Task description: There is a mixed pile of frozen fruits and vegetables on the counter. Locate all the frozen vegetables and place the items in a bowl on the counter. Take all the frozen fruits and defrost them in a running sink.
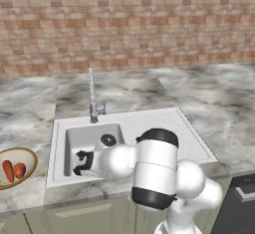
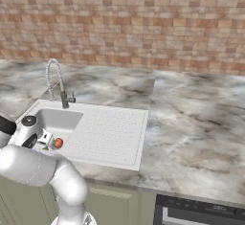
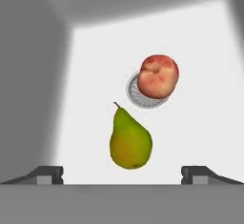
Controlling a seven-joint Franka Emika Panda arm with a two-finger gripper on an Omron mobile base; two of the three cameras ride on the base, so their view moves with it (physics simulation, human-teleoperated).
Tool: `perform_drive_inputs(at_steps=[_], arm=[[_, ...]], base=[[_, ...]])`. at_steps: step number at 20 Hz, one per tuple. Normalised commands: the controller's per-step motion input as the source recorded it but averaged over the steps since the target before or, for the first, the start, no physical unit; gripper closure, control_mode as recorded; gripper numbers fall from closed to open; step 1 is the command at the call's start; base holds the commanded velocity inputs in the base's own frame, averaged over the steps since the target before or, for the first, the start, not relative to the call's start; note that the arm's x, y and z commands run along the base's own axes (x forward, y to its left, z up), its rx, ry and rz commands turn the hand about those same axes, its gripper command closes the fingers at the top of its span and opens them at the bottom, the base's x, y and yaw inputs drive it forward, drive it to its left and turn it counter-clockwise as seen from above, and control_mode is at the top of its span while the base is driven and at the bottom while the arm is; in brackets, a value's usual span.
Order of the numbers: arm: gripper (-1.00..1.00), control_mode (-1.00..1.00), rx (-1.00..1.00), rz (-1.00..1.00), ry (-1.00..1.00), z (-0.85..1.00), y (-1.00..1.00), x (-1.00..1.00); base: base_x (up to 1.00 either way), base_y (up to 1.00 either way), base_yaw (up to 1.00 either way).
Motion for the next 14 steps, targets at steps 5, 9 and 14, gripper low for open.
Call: perform_drive_inputs(at_steps=[5, 9, 14], arm=[[-1.0, -1.0, -0.06, 0.0, 0.01, 0.92, 0.01, 0.0], [-1.0, -1.0, -0.13, 0.0, 0.06, 1.0, 0.09, 0.0], [-1.0, -1.0, -0.19, 0.0, 0.12, 0.98, 0.3, 0.0]], base=[[0.0, 0.0, 0.0], [0.0, 0.0, 0.0], [0.0, 0.0, 0.0]])
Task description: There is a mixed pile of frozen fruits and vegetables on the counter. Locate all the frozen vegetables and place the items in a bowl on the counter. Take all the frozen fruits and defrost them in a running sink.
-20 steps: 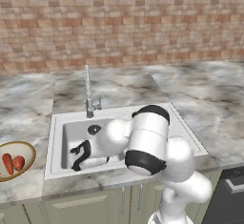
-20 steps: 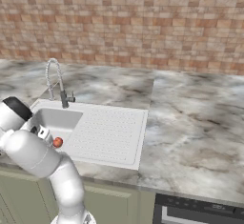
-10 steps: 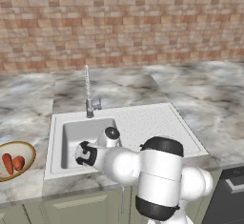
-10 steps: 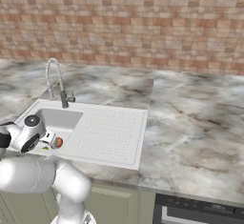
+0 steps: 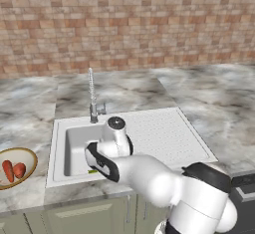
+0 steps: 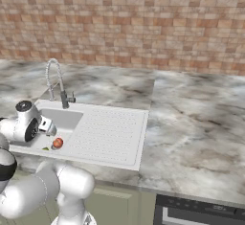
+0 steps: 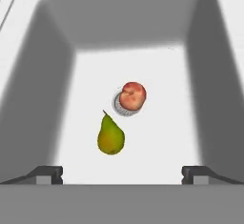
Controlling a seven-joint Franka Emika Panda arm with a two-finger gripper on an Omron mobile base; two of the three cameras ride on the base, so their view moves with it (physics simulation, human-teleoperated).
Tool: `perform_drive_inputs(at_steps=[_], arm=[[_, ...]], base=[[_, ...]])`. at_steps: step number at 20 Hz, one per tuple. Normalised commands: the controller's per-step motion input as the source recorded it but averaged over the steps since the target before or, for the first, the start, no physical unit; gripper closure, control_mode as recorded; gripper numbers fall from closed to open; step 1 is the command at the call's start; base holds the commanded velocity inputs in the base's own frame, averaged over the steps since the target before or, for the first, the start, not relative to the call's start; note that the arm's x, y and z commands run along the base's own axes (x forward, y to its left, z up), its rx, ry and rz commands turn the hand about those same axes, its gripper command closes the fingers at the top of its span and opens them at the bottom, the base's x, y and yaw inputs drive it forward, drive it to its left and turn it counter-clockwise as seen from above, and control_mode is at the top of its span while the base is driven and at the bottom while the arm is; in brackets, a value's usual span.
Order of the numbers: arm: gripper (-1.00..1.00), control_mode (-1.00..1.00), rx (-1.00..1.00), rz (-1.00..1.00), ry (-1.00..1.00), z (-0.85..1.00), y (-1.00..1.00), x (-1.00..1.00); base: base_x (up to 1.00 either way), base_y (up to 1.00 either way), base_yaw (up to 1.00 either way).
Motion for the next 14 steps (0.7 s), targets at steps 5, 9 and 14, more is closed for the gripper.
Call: perform_drive_inputs(at_steps=[5, 9, 14], arm=[[-1.0, -1.0, -0.14, 0.0, 0.15, 0.79, 0.27, -0.05], [-1.0, -1.0, -0.07, -0.02, 0.16, 0.79, 0.11, -0.09], [-1.0, -1.0, 0.0, -0.07, 0.22, 0.66, -0.01, -0.45]], base=[[0.0, 0.0, 0.0], [0.0, 0.0, 0.0], [0.0, 0.0, 0.0]])
